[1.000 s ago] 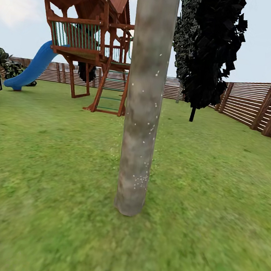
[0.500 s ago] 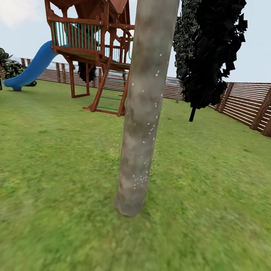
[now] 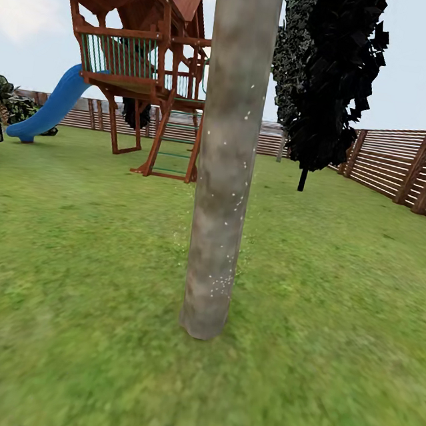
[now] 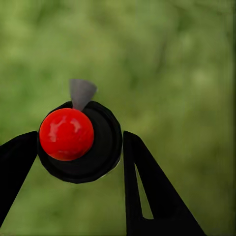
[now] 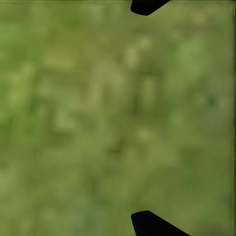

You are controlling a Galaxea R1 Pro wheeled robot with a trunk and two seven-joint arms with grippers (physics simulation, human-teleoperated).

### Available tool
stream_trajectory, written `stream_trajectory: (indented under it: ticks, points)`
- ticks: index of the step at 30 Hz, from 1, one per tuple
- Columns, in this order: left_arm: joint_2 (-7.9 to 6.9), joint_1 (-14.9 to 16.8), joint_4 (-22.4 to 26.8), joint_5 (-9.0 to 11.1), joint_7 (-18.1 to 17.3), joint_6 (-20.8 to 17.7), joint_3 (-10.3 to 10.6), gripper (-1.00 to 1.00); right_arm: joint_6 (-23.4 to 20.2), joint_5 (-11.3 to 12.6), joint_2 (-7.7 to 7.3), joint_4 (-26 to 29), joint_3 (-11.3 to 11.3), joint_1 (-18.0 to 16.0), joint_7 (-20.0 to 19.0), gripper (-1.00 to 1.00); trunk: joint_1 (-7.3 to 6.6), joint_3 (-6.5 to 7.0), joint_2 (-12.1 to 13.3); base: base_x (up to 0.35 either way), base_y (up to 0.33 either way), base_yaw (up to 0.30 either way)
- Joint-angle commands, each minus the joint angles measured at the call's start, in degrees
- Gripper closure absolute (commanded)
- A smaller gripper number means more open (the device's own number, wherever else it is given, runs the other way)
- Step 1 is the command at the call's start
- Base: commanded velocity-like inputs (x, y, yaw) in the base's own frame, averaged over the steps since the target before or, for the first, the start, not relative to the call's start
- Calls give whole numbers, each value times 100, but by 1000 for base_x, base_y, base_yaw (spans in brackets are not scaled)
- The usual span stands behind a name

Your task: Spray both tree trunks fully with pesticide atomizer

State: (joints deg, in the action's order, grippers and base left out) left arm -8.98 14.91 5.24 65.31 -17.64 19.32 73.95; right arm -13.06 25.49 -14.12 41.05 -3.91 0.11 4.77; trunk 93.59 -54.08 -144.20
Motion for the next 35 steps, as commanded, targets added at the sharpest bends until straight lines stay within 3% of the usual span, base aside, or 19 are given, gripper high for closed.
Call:
stream_trajectory:
  ticks: [1, 35]
  points:
    - [-1, 3, 4, 61, -20, 10, 40, 100, -25, 60, -2, -18, 5, 3, 31, -100, -1, -5, -2, 0, 0, 0]
    - [2, 3, 4, 61, -20, 1, 40, 100, -30, 100, -28, -180, 9, -2, -64, -100, -1, -5, -2, 0, 0, 0]
